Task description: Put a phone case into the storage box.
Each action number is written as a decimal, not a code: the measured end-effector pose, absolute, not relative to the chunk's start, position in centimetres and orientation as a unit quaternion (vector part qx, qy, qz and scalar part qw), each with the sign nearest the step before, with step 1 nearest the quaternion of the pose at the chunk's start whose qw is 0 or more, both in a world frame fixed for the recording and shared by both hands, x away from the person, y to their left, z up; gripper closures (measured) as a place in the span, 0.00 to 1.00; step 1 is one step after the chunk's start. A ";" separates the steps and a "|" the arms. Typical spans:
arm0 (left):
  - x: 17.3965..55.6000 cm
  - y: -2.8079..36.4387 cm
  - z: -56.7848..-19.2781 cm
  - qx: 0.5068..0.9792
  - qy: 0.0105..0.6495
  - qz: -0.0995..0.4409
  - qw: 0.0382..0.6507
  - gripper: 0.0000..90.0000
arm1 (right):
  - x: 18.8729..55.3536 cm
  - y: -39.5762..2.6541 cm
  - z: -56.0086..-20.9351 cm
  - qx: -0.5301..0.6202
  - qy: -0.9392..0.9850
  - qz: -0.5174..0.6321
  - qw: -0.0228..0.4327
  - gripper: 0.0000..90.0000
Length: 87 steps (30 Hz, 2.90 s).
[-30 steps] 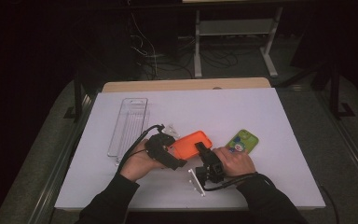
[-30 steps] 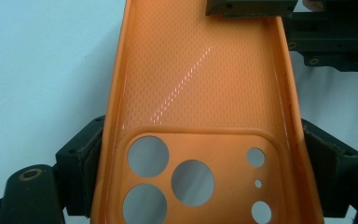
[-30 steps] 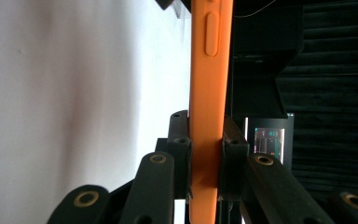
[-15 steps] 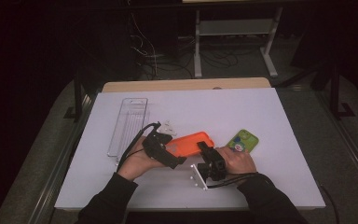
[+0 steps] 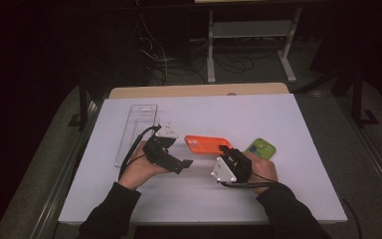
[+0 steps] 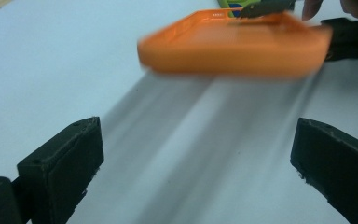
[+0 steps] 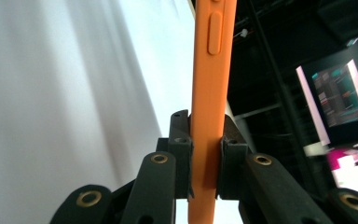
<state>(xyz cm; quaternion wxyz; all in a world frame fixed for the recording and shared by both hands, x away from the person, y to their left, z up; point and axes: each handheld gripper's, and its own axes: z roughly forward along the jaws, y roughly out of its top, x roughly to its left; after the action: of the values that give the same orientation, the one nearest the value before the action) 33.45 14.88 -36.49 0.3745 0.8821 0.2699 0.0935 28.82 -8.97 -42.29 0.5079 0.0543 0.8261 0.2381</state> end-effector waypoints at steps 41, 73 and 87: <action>34.2 15.2 -36.4 0.860 0.296 0.078 0.408 0.04 | 31.7 -12.9 -40.7 0.377 0.763 0.491 0.184 0.87; 38.3 9.7 -34.3 0.790 0.292 0.040 0.537 0.00 | 30.9 -11.2 -40.2 0.353 0.762 0.514 0.174 0.87; 38.6 9.2 -34.5 0.778 0.293 0.037 0.554 0.12 | 30.8 -11.1 -40.2 0.350 0.764 0.514 0.171 0.87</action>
<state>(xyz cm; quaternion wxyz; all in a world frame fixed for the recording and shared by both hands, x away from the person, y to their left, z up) 38.57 9.16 -34.48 0.5543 0.7781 0.2931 0.0368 30.82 -11.08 -40.19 0.1707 0.3503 0.7642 0.5139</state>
